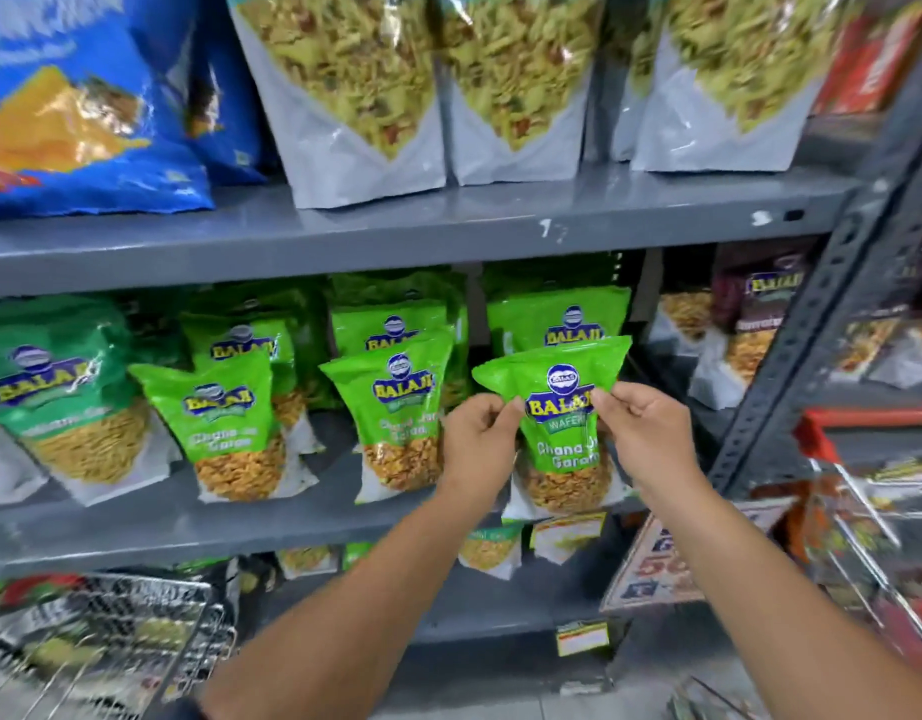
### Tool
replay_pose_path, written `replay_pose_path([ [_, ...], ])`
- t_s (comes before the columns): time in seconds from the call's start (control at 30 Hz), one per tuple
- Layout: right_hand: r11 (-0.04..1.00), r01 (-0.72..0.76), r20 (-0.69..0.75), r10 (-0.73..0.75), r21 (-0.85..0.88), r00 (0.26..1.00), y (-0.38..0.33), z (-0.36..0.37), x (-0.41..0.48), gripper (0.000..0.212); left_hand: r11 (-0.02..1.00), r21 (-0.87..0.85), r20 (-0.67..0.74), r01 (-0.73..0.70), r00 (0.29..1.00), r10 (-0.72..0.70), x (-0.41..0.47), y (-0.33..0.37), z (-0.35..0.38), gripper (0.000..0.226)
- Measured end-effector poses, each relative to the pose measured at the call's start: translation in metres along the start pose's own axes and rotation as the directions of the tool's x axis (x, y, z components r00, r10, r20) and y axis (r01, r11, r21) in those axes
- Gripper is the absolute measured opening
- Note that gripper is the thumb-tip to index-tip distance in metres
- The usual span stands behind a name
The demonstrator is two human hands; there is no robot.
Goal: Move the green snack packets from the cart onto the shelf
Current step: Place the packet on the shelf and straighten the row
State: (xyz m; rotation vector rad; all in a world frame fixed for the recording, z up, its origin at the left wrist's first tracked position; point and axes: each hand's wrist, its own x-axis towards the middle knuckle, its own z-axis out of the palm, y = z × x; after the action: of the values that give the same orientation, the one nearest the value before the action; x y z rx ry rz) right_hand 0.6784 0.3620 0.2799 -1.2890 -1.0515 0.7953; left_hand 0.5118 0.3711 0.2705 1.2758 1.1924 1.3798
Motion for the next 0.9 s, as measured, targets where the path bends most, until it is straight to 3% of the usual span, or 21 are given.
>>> replay_pose_path([
  [0.13,0.996,-0.089,-0.040,0.089,0.004,0.995,0.015,-0.010,0.029,0.026,0.995,-0.050,-0.013,0.089,0.996,-0.090,0.024,-0.011,0.029,0.040],
  [0.27,0.991,-0.130,-0.055,0.129,-0.013,0.990,0.027,-0.014,0.049,0.020,0.994,-0.076,-0.033,0.082,0.996,-0.085,0.040,-0.020,0.048,0.046],
  [0.43,0.987,-0.159,-0.049,0.158,-0.002,0.986,0.038,-0.018,0.057,0.031,0.995,-0.061,-0.018,0.073,0.997,-0.074,0.048,-0.032,0.050,0.049],
  [0.53,0.990,-0.138,-0.012,0.138,-0.020,0.990,0.040,-0.020,0.057,0.024,0.995,-0.077,-0.007,0.071,0.997,-0.071,0.046,-0.036,0.048,0.041],
  [0.63,0.995,-0.102,0.009,0.102,-0.013,0.995,0.037,-0.023,0.056,0.013,0.993,-0.114,0.046,0.045,0.998,-0.040,0.043,-0.033,0.044,0.017],
  [0.77,0.999,-0.043,0.015,0.043,-0.016,0.999,0.024,-0.036,0.064,0.036,0.994,0.054,0.293,0.093,0.950,-0.105,0.032,-0.055,0.023,0.066],
  [0.83,0.999,-0.029,0.007,0.029,-0.015,1.000,0.014,-0.043,0.076,0.041,0.975,0.211,0.407,0.062,0.902,-0.145,0.026,-0.072,0.014,0.076],
  [0.9,0.998,-0.014,0.039,0.016,-0.055,0.999,0.003,-0.047,0.088,0.033,0.926,0.377,0.415,0.027,0.889,-0.194,0.024,-0.084,0.013,0.080],
])
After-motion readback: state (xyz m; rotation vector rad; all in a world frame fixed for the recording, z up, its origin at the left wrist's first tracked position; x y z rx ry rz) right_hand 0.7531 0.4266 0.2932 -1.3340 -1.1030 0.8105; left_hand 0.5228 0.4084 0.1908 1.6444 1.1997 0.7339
